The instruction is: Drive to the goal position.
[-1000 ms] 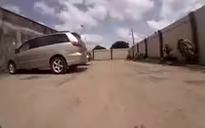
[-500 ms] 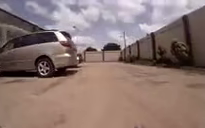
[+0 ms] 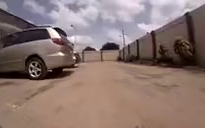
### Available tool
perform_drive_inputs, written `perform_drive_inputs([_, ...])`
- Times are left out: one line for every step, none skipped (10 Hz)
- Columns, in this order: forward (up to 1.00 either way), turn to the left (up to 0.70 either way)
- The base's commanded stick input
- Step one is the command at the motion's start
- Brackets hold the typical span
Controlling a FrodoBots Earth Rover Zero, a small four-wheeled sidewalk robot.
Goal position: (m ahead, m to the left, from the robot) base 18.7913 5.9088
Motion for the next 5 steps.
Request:
perform_drive_inputs([0.85, -0.34])
perform_drive_inputs([0.85, -0.28])
perform_drive_inputs([0.85, -0.05])
perform_drive_inputs([0.85, 0.00])
perform_drive_inputs([0.85, 0.00])
